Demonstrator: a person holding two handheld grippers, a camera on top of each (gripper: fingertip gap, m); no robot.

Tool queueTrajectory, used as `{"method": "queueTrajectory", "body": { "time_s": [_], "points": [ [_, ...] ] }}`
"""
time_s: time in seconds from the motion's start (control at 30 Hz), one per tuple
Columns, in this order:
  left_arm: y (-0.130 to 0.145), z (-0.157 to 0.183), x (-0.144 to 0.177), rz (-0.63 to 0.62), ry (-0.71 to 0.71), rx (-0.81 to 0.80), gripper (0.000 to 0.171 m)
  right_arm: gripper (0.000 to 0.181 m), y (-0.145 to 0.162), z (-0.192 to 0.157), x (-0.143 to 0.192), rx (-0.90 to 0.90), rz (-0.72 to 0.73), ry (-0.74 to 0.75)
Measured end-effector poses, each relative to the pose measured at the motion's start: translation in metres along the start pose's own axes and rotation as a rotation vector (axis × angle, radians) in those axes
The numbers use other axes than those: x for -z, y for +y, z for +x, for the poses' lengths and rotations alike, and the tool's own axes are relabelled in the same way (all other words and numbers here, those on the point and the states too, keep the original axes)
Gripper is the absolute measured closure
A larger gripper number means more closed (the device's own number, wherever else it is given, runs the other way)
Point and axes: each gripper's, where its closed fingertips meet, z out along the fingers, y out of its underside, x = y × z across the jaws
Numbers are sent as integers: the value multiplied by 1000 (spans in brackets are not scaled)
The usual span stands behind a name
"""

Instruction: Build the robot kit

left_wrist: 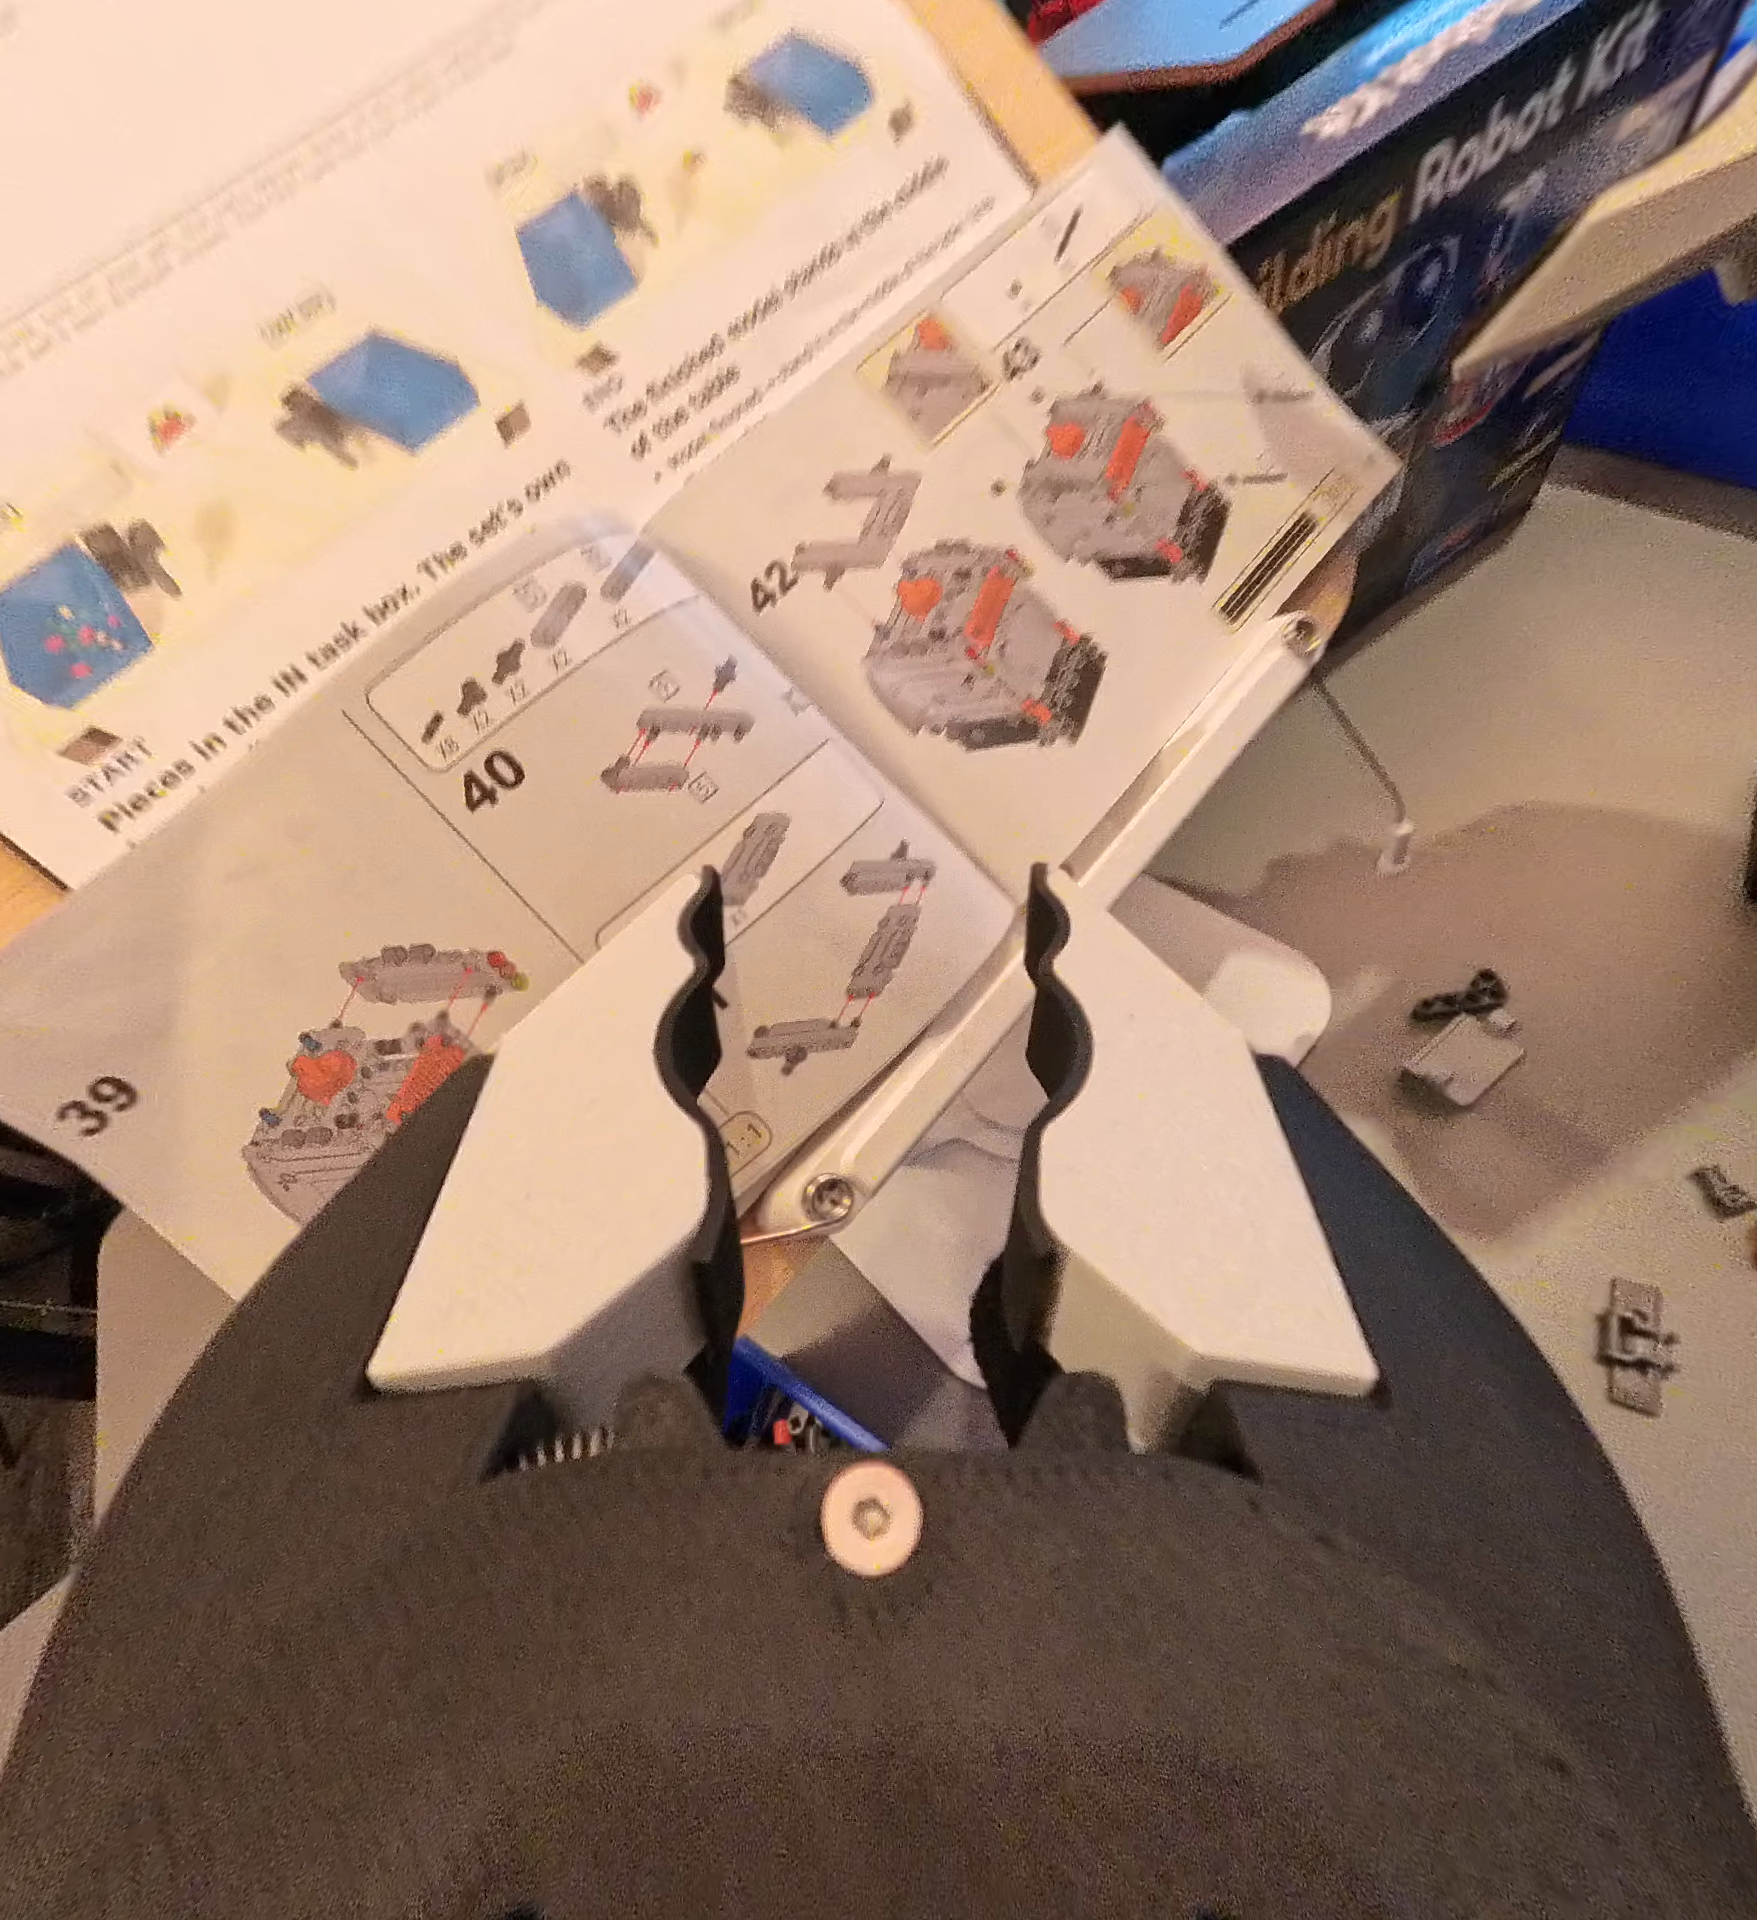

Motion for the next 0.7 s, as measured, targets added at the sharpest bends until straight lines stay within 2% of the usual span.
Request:
{"method": "queueTrajectory", "body": {
  "time_s": [0.07,0.23,0.4,0.53,0.63,0.7],
  "points": [
    [10,-5,-6,-21,-6,-10,116,84,3,8,-13,48,-10,15],
    [26,-7,-14,-28,3,34,112,84,13,13,-38,95,-67,6],
    [28,-7,-14,0,14,60,113,86,22,12,-49,132,-106,7],
    [30,-6,-15,4,12,46,114,102,21,5,-50,152,-107,-1],
    [30,-5,-15,11,17,53,115,105,18,8,-49,143,-98,18],
    [30,-5,-14,13,16,52,118,90,13,12,-48,150,-76,36]
  ]
}}
